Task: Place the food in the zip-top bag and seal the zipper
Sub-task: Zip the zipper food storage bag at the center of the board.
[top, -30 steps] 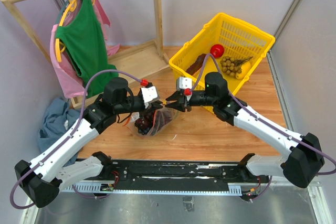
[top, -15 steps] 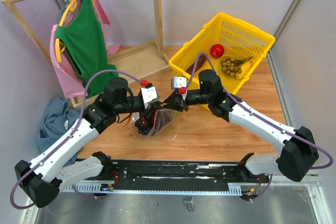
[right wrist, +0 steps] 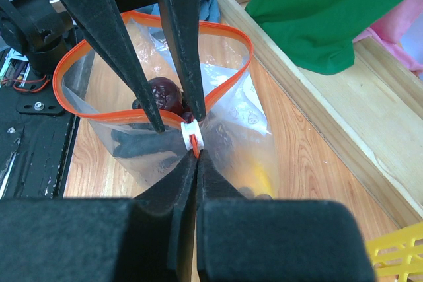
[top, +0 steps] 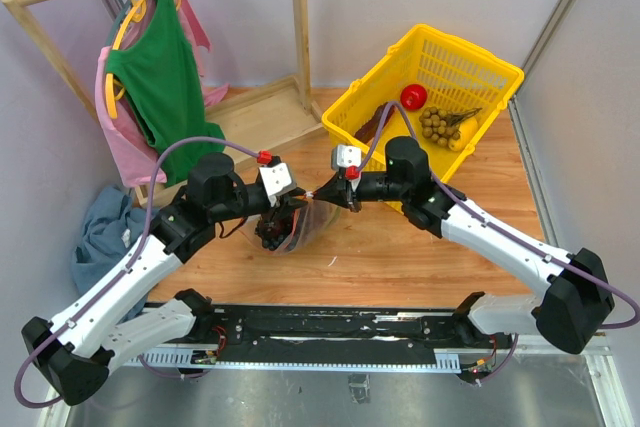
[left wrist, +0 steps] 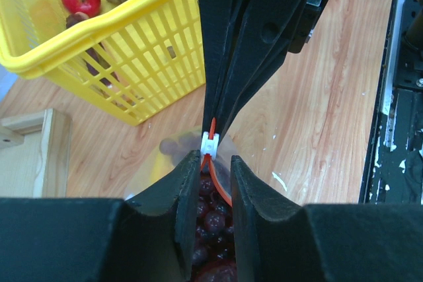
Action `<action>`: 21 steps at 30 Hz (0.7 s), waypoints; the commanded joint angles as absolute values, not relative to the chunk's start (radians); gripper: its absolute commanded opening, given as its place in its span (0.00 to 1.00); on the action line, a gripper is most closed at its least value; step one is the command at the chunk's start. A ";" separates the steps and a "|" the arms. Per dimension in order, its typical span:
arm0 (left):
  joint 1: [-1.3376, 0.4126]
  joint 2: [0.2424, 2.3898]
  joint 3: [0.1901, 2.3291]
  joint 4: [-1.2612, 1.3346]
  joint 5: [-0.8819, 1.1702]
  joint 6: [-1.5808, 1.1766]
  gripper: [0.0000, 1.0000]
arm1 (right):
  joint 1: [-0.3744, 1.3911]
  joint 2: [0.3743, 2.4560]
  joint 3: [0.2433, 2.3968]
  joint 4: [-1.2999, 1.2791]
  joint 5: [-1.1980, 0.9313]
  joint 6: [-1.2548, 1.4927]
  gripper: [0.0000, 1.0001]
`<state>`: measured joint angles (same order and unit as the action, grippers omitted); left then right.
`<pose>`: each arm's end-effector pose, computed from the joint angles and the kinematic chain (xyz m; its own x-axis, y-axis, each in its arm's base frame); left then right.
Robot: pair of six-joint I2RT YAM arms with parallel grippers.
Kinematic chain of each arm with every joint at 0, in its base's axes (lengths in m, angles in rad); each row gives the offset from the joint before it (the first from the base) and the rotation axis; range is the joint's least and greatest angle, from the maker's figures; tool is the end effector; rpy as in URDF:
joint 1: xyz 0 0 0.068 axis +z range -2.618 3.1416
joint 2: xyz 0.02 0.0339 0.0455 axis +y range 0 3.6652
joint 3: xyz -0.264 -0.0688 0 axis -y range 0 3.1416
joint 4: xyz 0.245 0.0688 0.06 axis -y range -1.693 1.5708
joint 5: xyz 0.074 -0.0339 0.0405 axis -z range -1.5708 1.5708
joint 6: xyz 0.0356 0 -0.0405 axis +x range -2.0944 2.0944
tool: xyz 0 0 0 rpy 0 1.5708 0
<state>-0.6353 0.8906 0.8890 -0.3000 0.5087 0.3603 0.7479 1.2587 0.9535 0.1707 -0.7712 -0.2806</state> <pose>0.1502 -0.1323 0.3471 0.0909 0.3155 -0.9446 0.9196 0.3374 0.2013 0.1952 0.2149 0.3350 0.1808 -0.1031 -0.9781 -0.9824 0.0285 -0.1846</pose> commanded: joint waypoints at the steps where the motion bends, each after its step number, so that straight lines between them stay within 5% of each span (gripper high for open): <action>1: -0.635 0.883 0.869 -0.250 0.487 0.329 0.30 | 0.754 1.227 0.941 0.253 -0.755 -0.252 0.01; 9: -0.635 0.917 0.870 -0.195 0.513 0.307 0.45 | 0.754 1.231 0.936 0.263 -0.757 -0.241 0.01; 17: -0.635 0.915 0.858 -0.171 0.477 0.321 0.45 | 0.755 1.223 0.923 0.269 -0.759 -0.242 0.01; 21: -0.634 0.939 0.860 -0.184 0.503 0.330 0.36 | 0.754 1.216 0.921 0.273 -0.754 -0.244 0.01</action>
<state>-0.6353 0.9218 0.8673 -0.2104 0.4866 0.3161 0.7479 1.2526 0.9295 0.2127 -0.7578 -0.2565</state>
